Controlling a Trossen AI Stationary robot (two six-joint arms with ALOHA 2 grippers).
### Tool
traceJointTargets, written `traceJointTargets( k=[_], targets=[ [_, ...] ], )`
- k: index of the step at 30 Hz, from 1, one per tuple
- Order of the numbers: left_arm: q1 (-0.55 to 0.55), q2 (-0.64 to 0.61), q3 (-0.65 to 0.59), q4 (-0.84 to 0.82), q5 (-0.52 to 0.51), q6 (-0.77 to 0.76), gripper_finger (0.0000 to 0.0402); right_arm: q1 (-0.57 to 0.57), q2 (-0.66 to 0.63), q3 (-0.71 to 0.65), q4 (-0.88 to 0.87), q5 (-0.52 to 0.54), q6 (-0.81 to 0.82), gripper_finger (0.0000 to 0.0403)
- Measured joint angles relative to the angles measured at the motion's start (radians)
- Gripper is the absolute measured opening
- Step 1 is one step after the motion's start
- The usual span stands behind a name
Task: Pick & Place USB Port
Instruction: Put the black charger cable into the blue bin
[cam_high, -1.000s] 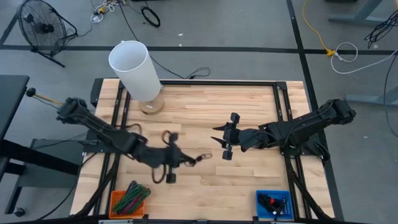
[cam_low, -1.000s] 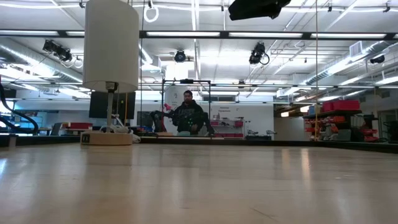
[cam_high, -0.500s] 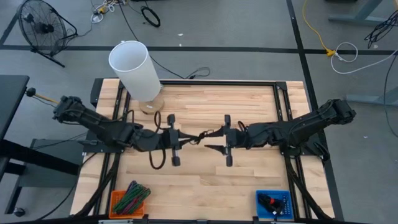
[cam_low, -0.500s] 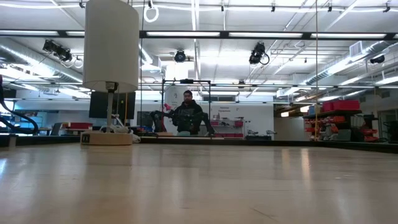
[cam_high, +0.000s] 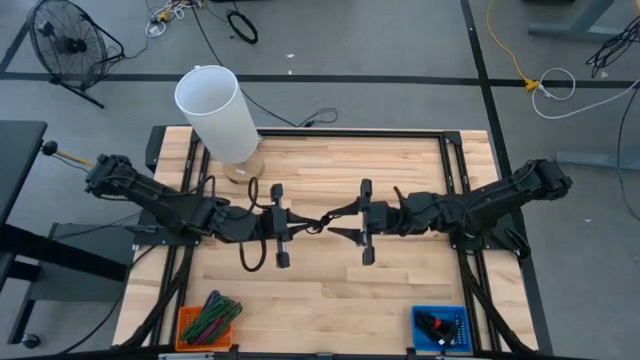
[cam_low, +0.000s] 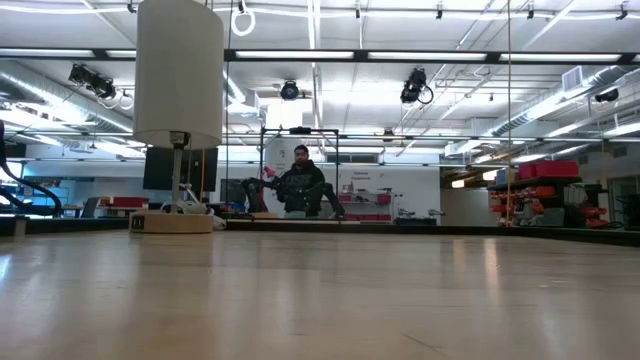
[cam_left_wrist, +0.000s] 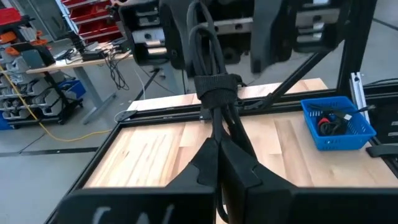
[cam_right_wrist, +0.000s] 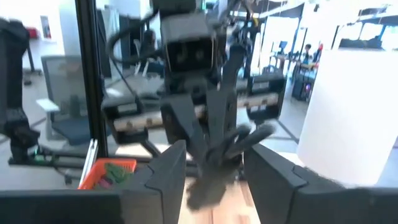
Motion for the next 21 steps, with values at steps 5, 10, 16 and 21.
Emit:
traceJointTargets(
  k=[5,10,16,21],
  targets=[
    [0.0,0.0,0.0,0.001,0.0,0.0,0.0004,-0.004,0.0,0.0,0.061,0.0,-0.021,0.0164],
    [0.0,0.0,0.0,0.001,0.001,0.0,0.0005,-0.007,0.0,0.0,0.059,0.0,-0.053,0.0126],
    [0.0,0.0,0.0,-0.003,0.0,-0.001,0.0011,-0.006,0.012,0.0,0.07,0.008,-0.102,0.0017],
    [0.0,0.0,0.0,-0.003,-0.001,-0.002,0.0033,-0.006,0.014,0.0,0.069,0.034,-0.111,0.0007]
  ],
)
